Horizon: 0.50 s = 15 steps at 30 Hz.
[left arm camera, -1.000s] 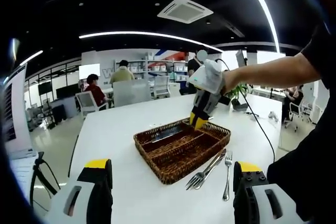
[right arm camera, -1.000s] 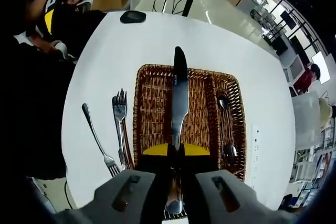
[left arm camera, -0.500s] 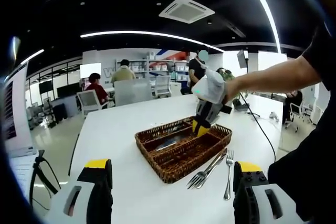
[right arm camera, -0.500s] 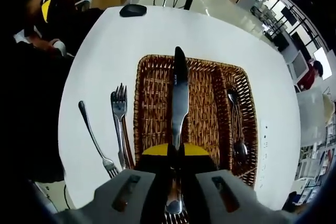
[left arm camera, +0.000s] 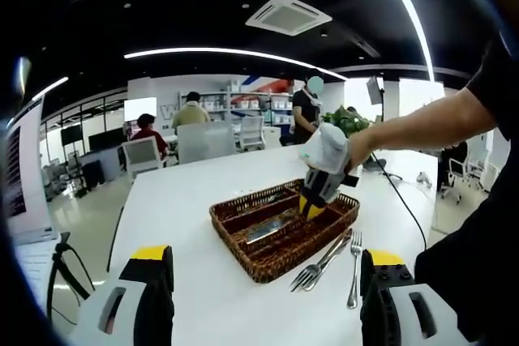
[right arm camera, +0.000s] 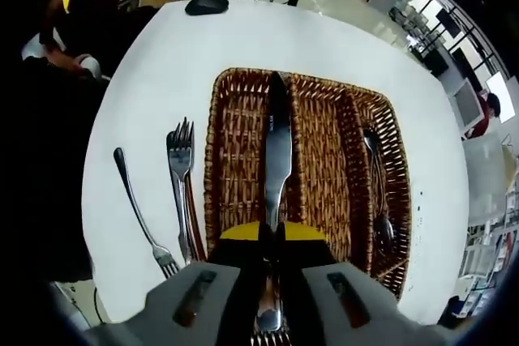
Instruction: Arrange the knives, forks, and spoons in their matching storage slots by inserting each utensil handle-first until every utensil is classified and aligned in the correct compartment
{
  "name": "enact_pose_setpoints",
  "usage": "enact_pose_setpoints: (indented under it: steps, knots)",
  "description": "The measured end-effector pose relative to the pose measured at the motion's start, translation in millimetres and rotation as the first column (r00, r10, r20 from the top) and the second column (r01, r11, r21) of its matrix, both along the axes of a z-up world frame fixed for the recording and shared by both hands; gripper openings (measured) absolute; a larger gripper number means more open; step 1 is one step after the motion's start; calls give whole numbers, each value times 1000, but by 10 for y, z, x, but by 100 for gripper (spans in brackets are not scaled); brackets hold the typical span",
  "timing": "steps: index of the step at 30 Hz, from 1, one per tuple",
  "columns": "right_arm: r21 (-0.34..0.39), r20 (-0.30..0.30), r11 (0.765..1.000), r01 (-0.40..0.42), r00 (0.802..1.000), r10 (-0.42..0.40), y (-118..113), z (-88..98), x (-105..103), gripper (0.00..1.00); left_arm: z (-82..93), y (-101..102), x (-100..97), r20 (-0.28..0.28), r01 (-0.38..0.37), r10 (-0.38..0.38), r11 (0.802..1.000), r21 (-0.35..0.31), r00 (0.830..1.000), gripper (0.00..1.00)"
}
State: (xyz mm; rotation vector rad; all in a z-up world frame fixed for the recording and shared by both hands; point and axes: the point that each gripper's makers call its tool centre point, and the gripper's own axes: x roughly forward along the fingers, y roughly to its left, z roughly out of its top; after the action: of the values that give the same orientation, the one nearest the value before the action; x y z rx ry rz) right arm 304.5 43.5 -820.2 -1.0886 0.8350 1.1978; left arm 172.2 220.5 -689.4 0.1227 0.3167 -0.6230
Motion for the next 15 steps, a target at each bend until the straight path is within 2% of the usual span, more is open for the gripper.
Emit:
enact_pose_setpoints:
  steps: [15]
  knots:
    - [-7,-12,1000,11,1000,-11,50,-253,44,3,13,58,-31,-4,-9,9,1000,15,1000,100]
